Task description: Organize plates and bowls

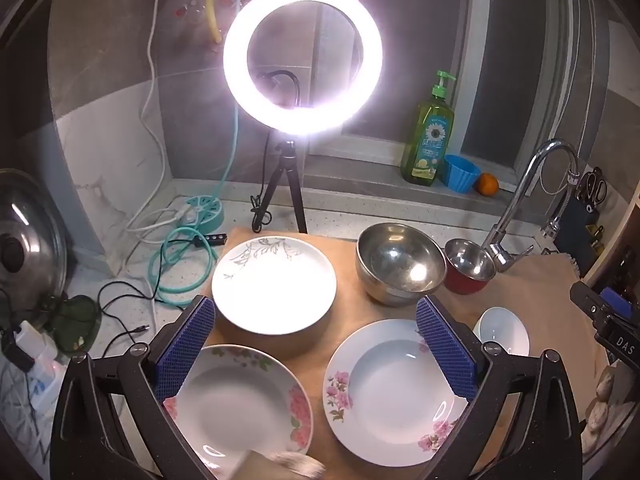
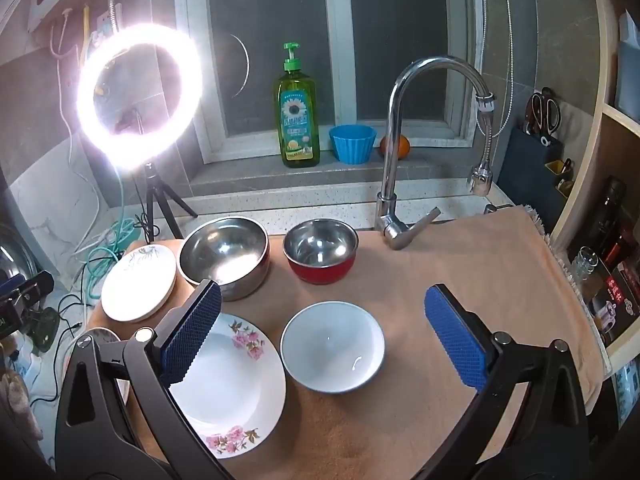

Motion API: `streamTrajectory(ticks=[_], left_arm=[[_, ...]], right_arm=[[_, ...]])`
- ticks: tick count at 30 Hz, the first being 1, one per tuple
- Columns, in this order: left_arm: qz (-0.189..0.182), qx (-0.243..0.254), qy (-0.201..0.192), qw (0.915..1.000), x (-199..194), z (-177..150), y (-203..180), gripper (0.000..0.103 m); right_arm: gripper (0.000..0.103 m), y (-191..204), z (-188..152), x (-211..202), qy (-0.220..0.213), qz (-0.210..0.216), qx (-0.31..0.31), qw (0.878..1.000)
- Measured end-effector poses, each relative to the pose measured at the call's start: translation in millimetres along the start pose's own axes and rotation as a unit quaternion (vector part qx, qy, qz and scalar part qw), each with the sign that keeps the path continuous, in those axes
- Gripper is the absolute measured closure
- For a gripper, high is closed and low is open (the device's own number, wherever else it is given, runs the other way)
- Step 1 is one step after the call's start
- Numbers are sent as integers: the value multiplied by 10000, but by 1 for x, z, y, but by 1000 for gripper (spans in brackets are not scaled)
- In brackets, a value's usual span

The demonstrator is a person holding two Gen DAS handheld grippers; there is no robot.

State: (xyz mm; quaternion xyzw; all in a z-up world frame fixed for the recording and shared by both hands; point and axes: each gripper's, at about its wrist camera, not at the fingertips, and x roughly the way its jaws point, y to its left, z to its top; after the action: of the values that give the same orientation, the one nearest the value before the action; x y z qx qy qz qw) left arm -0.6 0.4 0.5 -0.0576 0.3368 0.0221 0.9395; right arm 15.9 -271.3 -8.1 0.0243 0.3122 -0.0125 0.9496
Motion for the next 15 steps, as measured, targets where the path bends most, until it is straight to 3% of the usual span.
streamTrajectory(ticks=[15], left_arm=[[25, -51, -24, 10000, -5, 6, 6, 2]], right_arm=[[0, 1, 3, -1, 7, 104, 46, 9999]])
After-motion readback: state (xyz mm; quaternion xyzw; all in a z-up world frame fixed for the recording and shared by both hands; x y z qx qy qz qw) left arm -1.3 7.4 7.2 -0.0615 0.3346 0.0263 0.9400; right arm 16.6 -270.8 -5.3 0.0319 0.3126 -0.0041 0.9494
